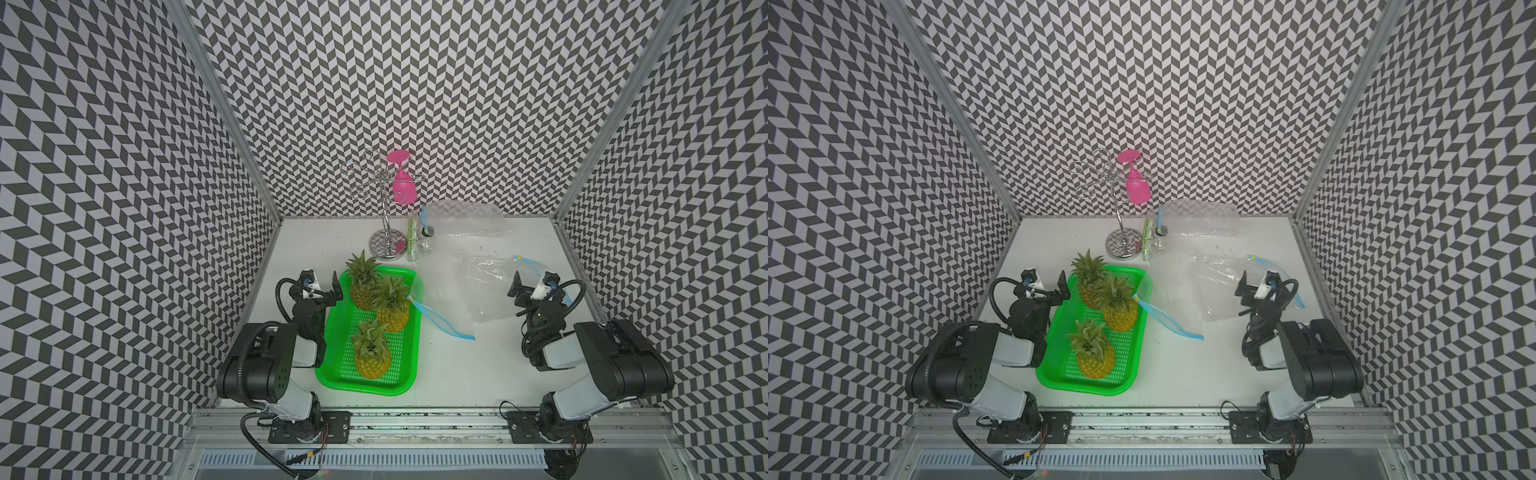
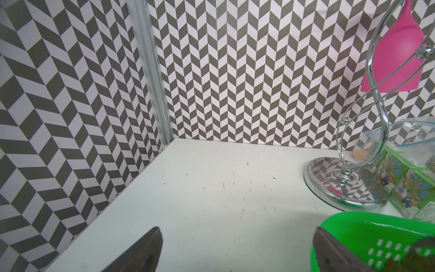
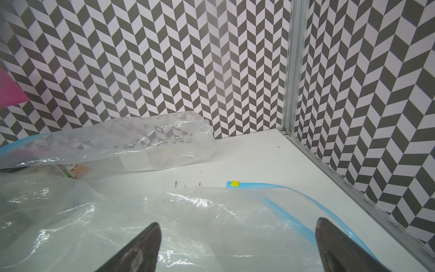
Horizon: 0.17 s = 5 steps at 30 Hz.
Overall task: Open the zip-top bag and take out the pineapple
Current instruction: Reset both arms
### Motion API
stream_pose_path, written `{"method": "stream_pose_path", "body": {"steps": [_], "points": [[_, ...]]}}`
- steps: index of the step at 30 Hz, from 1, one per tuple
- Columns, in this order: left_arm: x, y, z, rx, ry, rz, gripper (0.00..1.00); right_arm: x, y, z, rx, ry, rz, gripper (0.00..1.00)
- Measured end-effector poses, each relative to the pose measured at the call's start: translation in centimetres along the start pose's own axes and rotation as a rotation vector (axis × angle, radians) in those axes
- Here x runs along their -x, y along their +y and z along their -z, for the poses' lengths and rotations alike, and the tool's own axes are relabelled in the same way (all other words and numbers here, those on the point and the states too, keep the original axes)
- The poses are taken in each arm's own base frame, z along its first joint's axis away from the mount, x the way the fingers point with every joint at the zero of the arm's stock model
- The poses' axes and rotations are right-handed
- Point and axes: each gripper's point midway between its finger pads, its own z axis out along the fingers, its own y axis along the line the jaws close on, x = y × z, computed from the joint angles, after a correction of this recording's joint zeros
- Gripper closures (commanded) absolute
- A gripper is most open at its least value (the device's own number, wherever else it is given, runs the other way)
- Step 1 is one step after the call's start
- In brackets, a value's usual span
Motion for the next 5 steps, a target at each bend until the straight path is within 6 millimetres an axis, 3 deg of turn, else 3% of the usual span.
{"method": "stream_pose_path", "body": {"steps": [5], "points": [[-0.18, -0.03, -0.19, 0.000, 0.009, 0.000, 0.00, -0.01, 0.00, 0.00, 0.000, 0.000, 0.000, 0.00]]}}
